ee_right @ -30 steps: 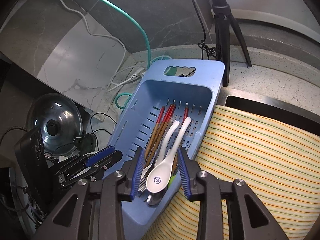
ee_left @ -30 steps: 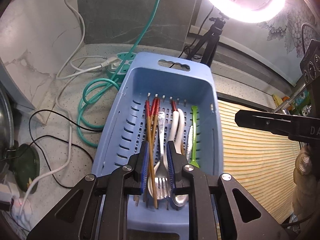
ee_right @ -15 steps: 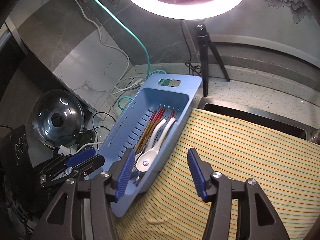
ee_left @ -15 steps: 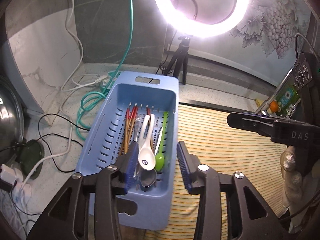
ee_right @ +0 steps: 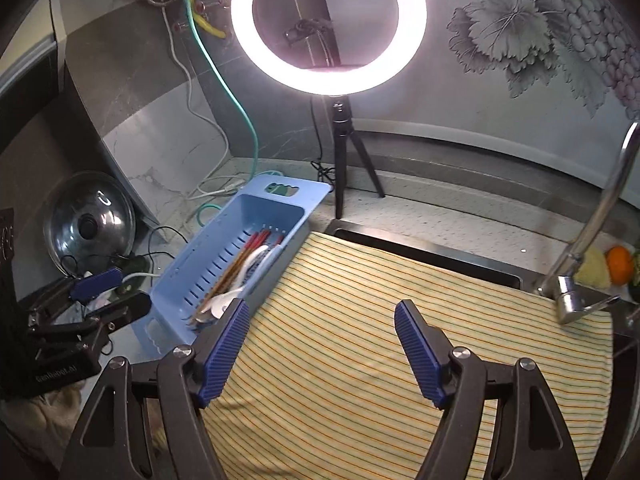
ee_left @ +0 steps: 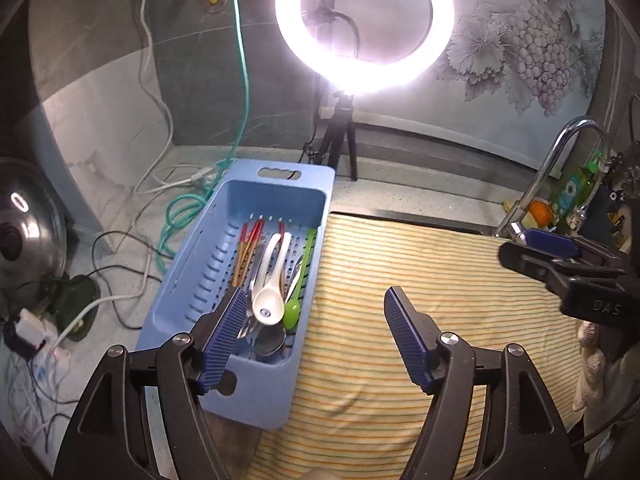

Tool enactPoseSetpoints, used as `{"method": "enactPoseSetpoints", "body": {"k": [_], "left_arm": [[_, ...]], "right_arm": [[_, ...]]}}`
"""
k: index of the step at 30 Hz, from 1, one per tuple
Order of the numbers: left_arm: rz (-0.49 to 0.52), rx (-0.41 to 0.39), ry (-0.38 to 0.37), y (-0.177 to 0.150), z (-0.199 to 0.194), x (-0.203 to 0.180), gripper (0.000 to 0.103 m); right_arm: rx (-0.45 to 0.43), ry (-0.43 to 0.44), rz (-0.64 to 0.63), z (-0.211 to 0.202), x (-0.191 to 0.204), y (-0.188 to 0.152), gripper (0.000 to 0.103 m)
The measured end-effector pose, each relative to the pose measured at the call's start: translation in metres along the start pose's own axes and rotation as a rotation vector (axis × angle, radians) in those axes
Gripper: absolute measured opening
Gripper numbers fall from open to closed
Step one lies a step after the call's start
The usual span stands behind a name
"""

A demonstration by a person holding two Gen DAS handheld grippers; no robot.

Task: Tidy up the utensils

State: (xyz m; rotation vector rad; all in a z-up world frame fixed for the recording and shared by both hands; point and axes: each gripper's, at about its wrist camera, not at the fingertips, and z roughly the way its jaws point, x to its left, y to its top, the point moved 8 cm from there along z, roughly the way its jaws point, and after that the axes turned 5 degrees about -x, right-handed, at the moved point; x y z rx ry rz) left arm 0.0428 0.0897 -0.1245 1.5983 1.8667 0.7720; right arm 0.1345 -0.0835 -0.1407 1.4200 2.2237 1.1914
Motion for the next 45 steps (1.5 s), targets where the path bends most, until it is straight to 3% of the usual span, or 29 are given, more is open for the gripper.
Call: {"method": "enactPoseSetpoints", "body": {"k": [8, 21, 37, 40, 45], "left_arm": [[-0.087, 0.02, 0.082, -0.019, -0.01, 0.012, 0.073], [-0.124, 0.014, 0.127, -0.022, -0.016, 0.022, 0.073], [-0.117, 0.02, 0.119, -0.019, -0.014, 0.02, 0.074], [-0.113, 0.019, 0.121, -0.019, -0.015, 0.018, 0.08], [-0.109, 0.017, 0.123, -0.019, -0.016, 0.018, 0.081]], "right_arm": [[-0.017, -0.026, -0.008, -0.018, -0.008, -0.019, 0.074], [-0.042, -0.034, -0.018, -0.024, -0.015, -0.014, 0.074], [-0.035, -0.038, 0.014, -0.021, -0.023, -0.018, 0.074], [-0.034, -0.042, 0.02, -0.021, -0.025, -0.019, 0.074], [-0.032, -0.044, 0.021, -0.021, -0.027, -0.02, 0.074]]}}
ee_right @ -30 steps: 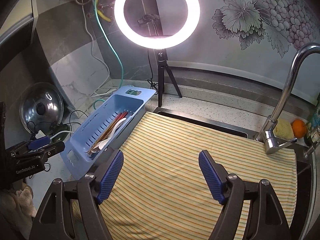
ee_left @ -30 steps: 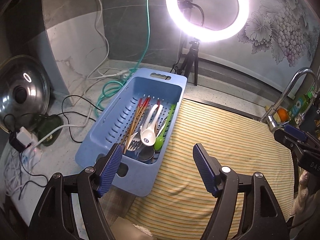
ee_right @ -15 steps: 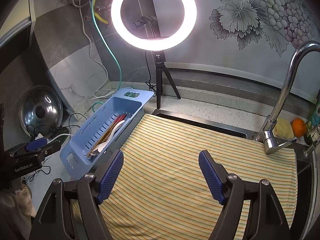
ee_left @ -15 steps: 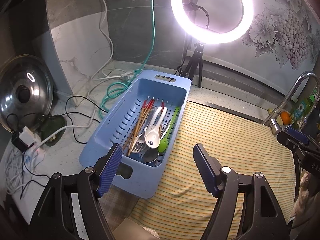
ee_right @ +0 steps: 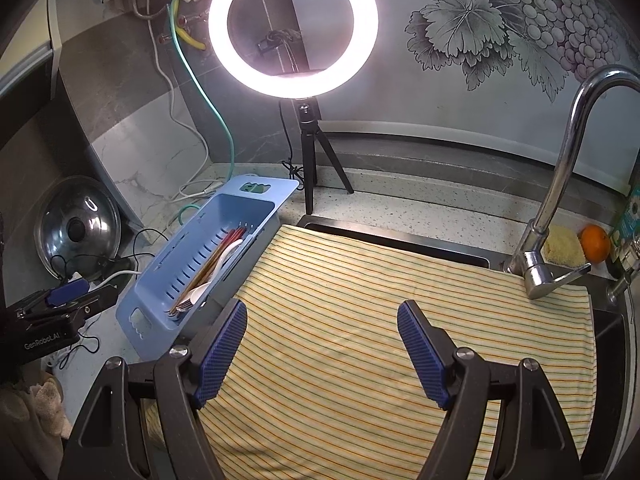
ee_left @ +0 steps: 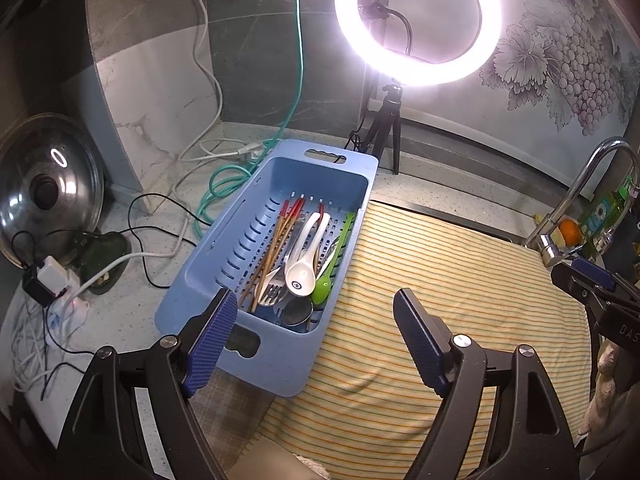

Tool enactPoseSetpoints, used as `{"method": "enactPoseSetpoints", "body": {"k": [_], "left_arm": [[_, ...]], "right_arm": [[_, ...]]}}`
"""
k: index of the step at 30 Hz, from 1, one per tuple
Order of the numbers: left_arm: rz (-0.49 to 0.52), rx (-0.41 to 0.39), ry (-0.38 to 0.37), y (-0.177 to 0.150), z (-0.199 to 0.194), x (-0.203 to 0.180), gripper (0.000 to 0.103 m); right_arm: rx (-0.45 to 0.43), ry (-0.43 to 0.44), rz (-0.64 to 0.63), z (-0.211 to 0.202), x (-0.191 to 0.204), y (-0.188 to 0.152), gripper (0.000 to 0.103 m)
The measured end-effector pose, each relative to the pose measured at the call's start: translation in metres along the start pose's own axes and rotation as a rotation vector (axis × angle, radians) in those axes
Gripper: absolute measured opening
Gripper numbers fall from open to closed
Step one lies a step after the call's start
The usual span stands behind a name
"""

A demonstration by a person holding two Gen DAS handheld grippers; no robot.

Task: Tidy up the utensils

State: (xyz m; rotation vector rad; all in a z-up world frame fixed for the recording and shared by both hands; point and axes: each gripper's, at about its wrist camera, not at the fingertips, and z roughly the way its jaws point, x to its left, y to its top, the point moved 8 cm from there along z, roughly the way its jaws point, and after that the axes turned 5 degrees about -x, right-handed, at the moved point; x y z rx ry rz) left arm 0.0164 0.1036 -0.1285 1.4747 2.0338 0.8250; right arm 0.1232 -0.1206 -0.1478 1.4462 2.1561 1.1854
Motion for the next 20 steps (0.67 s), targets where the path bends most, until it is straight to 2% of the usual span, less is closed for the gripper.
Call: {"method": "enactPoseSetpoints", "body": {"k": [20], "left_arm": [[0.013, -0.005, -0.004, -0.0012, -0.0033, -0.0037, 0.081]], "right_arm": [[0.004, -0.005, 0.009, -0.0008, -0.0007, -0.0037, 0.074]]}}
